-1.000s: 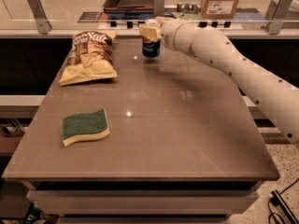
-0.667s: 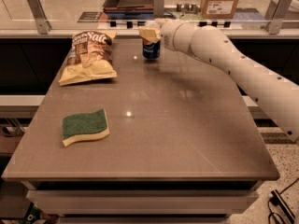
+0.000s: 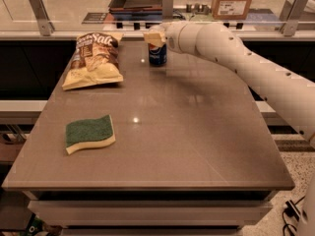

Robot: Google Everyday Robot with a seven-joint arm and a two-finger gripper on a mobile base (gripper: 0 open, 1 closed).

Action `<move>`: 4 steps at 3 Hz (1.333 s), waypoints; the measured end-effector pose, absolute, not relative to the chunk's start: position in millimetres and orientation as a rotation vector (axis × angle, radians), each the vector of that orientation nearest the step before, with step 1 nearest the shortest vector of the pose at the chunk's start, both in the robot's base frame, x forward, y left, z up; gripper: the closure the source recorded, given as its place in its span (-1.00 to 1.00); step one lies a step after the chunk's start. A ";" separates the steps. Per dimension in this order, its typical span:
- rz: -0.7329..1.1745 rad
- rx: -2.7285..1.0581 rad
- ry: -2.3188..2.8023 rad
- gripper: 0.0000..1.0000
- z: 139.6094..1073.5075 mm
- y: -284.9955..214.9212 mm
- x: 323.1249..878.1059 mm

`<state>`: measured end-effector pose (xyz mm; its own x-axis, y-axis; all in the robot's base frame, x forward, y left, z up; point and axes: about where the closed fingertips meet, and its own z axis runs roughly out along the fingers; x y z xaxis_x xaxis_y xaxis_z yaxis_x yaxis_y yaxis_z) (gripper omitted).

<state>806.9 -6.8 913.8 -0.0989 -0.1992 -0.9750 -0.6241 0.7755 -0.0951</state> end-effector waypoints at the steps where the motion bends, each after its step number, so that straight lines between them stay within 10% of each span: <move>1: 0.407 -0.663 1.665 0.21 913.0 -4.6 806.9; 4: 0.416 -0.670 1.665 -1.00 910.6 3.0 806.7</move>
Offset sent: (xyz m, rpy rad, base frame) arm 0.0000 0.0019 -0.0007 -0.0001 0.0011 0.0025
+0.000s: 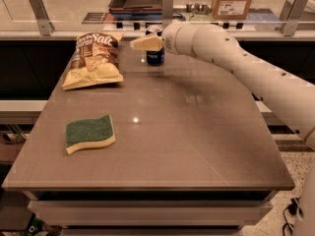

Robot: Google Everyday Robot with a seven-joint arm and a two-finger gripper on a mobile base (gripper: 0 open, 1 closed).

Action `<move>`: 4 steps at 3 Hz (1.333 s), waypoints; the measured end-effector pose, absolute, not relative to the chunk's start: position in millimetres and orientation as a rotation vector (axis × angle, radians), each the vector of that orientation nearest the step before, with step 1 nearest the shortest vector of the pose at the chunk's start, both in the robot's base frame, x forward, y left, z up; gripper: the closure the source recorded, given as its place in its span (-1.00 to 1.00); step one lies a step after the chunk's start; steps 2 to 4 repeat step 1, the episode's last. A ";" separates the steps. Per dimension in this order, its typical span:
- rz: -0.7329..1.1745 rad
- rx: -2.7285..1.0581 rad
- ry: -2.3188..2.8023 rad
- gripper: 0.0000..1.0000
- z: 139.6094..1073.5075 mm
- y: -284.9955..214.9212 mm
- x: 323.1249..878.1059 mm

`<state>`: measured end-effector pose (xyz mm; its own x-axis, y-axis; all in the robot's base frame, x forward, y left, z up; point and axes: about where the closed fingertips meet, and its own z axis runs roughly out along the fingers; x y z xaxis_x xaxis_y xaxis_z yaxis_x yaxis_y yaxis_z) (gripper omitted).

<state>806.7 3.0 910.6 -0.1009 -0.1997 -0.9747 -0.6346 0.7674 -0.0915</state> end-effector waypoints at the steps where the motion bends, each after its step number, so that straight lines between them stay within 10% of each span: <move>1: 0.416 -0.671 1.665 -1.00 910.6 3.1 806.7; 4: 0.416 -0.671 1.665 -1.00 910.6 3.1 806.7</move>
Offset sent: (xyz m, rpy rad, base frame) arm 0.0000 0.0000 0.0000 0.0000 0.0000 0.0000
